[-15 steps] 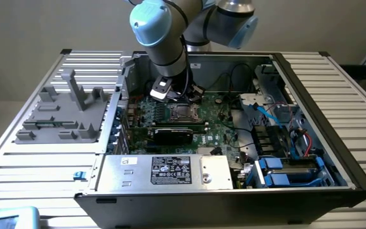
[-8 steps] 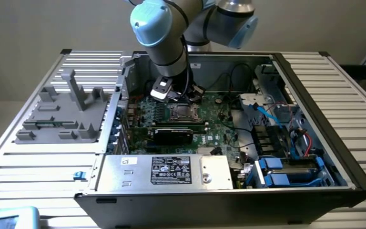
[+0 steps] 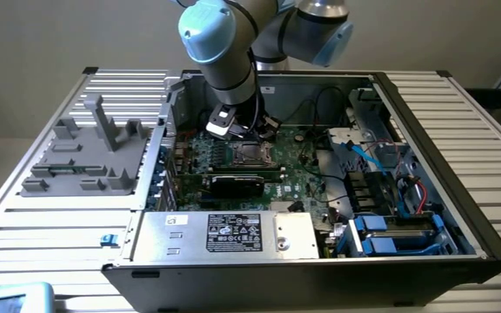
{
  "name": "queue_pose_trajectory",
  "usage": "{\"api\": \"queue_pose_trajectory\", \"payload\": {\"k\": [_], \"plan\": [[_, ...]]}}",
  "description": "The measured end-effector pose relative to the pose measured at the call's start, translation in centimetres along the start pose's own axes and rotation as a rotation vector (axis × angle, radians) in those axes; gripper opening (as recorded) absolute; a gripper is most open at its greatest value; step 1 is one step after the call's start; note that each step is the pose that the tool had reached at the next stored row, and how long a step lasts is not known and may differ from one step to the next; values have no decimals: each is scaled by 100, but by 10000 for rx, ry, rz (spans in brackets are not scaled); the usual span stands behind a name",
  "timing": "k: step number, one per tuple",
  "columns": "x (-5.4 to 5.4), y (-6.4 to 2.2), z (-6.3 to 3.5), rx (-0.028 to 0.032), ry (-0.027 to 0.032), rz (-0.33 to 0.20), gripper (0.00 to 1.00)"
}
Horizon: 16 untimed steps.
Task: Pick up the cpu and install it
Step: 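Install the first cpu locking lever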
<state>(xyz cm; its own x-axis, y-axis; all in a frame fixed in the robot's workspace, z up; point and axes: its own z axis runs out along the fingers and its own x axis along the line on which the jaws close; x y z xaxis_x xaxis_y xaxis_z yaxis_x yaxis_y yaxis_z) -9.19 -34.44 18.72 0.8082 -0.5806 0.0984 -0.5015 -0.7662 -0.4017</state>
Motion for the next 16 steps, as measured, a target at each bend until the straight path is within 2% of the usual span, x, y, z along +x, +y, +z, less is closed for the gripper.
{"api": "queue_pose_trajectory", "payload": {"k": [16], "plan": [[-16, -10, 22, 8, -6, 4, 11]]}}
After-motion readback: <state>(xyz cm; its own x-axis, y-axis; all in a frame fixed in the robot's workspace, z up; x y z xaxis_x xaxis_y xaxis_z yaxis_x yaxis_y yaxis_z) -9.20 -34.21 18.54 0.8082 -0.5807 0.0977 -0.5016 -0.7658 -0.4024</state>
